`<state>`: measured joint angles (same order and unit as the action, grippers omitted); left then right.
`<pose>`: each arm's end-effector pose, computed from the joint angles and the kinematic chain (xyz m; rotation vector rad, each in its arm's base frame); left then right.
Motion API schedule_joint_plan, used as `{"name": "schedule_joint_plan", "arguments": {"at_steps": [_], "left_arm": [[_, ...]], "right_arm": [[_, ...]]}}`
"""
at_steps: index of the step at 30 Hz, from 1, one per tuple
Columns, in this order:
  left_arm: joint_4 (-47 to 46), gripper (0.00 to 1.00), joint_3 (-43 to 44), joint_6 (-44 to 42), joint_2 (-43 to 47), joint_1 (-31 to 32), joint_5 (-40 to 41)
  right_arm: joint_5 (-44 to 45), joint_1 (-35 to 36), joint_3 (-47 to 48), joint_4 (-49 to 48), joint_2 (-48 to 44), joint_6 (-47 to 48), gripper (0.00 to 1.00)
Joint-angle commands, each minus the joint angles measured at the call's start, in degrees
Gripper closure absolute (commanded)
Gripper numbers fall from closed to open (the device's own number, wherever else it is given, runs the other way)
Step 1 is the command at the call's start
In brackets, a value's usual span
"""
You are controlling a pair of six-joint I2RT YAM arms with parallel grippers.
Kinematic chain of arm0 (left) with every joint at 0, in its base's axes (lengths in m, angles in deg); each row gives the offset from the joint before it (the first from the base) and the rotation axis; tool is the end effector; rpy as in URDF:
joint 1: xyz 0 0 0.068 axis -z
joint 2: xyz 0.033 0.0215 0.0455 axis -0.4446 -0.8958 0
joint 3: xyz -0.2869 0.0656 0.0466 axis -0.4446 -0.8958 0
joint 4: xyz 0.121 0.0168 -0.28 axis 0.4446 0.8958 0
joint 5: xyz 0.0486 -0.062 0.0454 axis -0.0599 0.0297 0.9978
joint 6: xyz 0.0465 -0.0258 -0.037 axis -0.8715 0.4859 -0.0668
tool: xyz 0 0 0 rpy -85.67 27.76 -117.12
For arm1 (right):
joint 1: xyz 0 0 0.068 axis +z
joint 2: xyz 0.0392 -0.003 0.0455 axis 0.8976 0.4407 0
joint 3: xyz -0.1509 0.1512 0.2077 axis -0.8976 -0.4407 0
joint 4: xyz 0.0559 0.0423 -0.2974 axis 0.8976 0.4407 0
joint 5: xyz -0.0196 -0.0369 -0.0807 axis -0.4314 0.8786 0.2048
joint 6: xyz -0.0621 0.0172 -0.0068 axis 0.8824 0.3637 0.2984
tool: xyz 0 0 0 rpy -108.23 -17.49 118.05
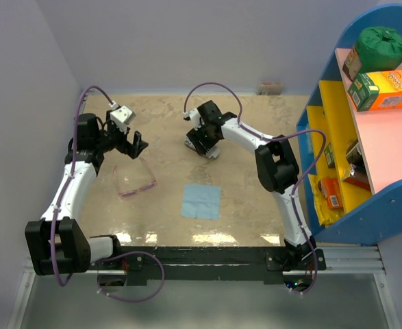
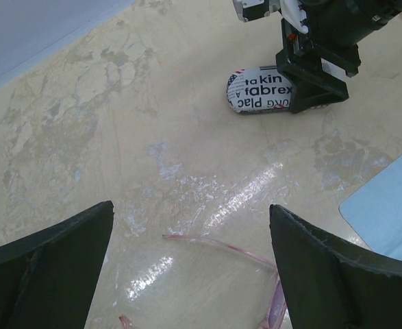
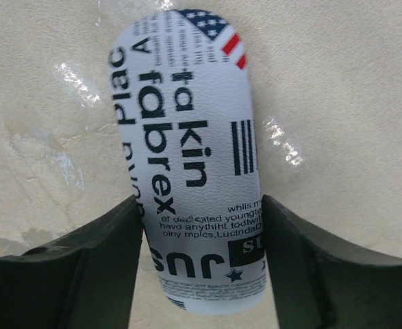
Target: Organize the sunglasses
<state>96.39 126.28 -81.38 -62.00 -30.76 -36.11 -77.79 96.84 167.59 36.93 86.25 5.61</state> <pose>0.3242 -0.0070 0.3038 0.6500 1.8635 -0.4330 0.4779 0.3161 0.1662 -1.0151 2.3808 0.2635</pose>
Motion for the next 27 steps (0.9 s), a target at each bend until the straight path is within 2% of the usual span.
{"name": "schedule_joint_plan", "arguments": {"at_steps": [1, 3, 4, 7, 11, 12, 18, 21, 24, 25, 27], "left_arm": [[-2.6, 0.00, -0.3, 0.3, 0.5, 0.1, -1.9], [-2.6, 0.00, -0.3, 0.5, 0.4, 0.2, -2.0], [-2.6, 0.00, -0.2, 0.7, 0.2, 0.2, -2.4], [-2.6, 0.00, 0.4, 1.1, -0.8, 0.3, -3.2], [-1.8, 0.00, 3.4, 1.1, -3.5, 1.8, -3.2], [-1.4, 0.00, 4.0, 0.7, -4.2, 2.0, -4.1], [-3.8, 0.00, 9.0, 3.8, -9.3, 2.4, -13.8], [-6.2, 0.00, 12.3, 9.9, -13.3, 2.7, -21.9], [-12.4, 0.00, 13.8, 15.7, -15.2, 3.9, -24.9], [-13.8, 0.00, 14.0, 16.7, -15.7, 6.9, -25.4], [-16.2, 0.00, 14.8, 18.6, -16.7, 8.9, -26.4]], "right_arm": [[0.2, 0.0, -1.2, -1.7, -3.6, 1.4, 0.43], [0.4, 0.0, -1.8, -2.0, -4.0, 1.7, 0.54], [-0.2, 0.0, -2.2, -1.9, -4.4, 1.8, 0.64], [-3.2, -0.1, -2.4, -2.5, -6.6, 1.3, 0.76], [-11.0, -1.3, -1.1, -1.5, -9.7, 0.8, 0.80], [-15.4, -2.4, -0.9, -1.3, -10.8, 0.4, 0.80], [-32.3, -8.8, 0.2, -3.2, -15.5, -5.5, 0.83], [-38.7, -11.1, -1.6, -6.9, -19.1, -8.1, 0.84], [-42.8, -11.2, -3.7, -10.4, -22.2, -9.4, 0.84], [-44.2, -11.2, -4.0, -10.7, -22.7, -9.5, 0.84], [-48.2, -11.3, -4.3, -10.7, -23.5, -10.0, 0.84]]}}
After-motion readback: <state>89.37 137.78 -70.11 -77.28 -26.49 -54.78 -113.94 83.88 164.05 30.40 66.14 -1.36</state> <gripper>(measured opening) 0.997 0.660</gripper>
